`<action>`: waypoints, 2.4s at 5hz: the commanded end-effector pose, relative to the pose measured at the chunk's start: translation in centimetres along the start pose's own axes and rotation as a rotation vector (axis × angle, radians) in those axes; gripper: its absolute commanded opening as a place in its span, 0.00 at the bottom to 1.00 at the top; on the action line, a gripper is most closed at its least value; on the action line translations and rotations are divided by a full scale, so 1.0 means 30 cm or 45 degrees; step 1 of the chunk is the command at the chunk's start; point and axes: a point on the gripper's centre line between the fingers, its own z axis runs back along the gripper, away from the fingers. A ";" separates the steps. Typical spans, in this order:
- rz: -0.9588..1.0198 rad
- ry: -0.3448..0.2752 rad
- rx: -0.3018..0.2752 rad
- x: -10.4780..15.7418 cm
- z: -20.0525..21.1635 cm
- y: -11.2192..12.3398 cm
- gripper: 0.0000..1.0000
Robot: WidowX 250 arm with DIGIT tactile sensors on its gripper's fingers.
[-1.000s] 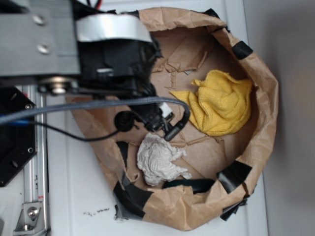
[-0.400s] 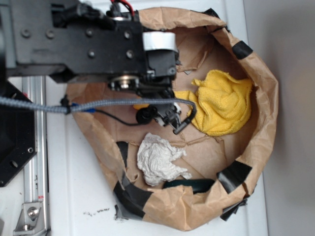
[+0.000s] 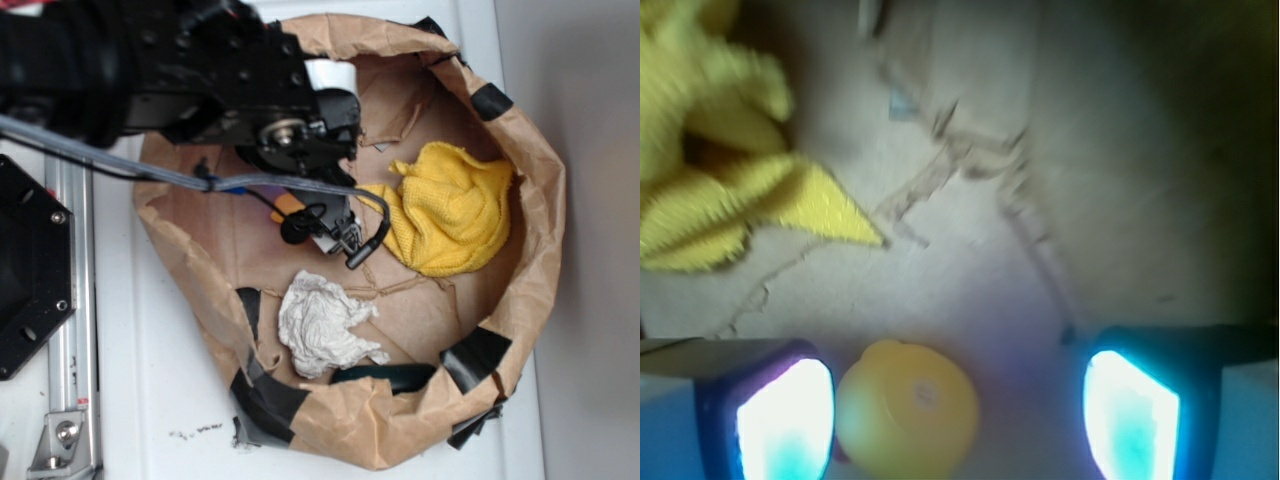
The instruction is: Grab the yellow duck.
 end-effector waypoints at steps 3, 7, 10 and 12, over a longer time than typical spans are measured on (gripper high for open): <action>-0.065 0.053 -0.082 -0.007 -0.006 -0.037 1.00; -0.129 0.074 -0.082 -0.043 -0.033 -0.069 0.00; -0.188 0.031 -0.109 -0.056 0.050 -0.099 0.00; -0.501 -0.084 -0.168 0.006 0.384 -0.111 0.00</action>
